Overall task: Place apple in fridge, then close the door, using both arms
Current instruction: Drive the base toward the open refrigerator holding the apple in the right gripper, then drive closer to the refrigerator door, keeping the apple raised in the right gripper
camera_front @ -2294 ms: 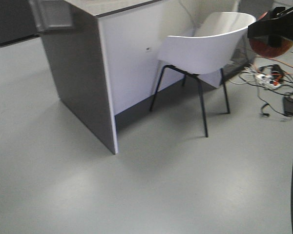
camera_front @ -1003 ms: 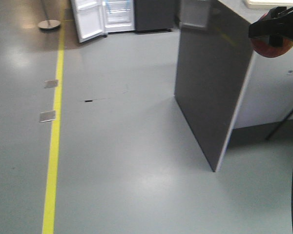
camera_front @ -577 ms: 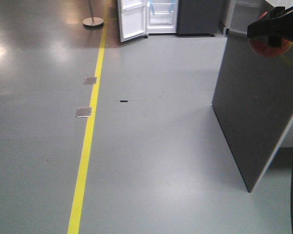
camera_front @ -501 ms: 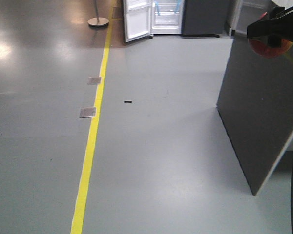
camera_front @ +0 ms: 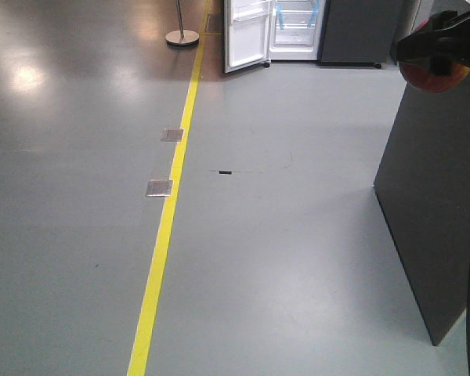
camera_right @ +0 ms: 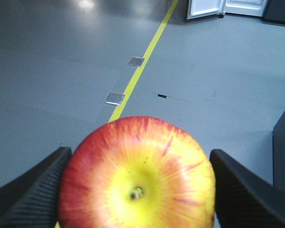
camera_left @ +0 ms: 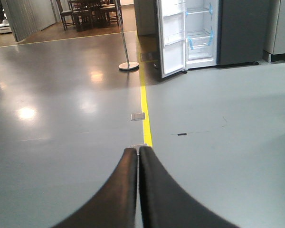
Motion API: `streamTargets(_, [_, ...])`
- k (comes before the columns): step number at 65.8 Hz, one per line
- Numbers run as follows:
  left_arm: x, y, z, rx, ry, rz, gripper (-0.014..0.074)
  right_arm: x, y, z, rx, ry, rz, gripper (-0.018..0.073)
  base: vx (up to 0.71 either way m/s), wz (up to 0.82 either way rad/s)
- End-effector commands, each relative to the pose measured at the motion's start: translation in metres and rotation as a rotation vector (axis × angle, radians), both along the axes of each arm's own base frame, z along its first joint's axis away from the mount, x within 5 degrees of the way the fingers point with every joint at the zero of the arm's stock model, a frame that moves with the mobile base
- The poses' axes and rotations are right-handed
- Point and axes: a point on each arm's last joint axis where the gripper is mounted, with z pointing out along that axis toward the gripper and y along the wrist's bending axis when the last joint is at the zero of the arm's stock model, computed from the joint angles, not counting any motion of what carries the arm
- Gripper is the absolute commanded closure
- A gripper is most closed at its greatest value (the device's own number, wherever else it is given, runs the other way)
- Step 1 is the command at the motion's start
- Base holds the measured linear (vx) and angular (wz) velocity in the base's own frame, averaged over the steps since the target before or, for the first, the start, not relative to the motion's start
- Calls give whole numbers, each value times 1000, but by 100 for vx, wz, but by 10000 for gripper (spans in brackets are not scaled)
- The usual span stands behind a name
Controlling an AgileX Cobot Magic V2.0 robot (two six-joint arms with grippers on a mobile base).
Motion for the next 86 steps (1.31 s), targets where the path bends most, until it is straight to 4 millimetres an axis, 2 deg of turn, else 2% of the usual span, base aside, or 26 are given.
streamTargets(1, [1,-1,2,-8,-64,-6,603,-9,-1,25,21,-127,-22,387,18,4])
streamTargets(86, [1,-1,2,-8,-64,-6,603,-9,-1,25,21,-127,-22,387,21,-1])
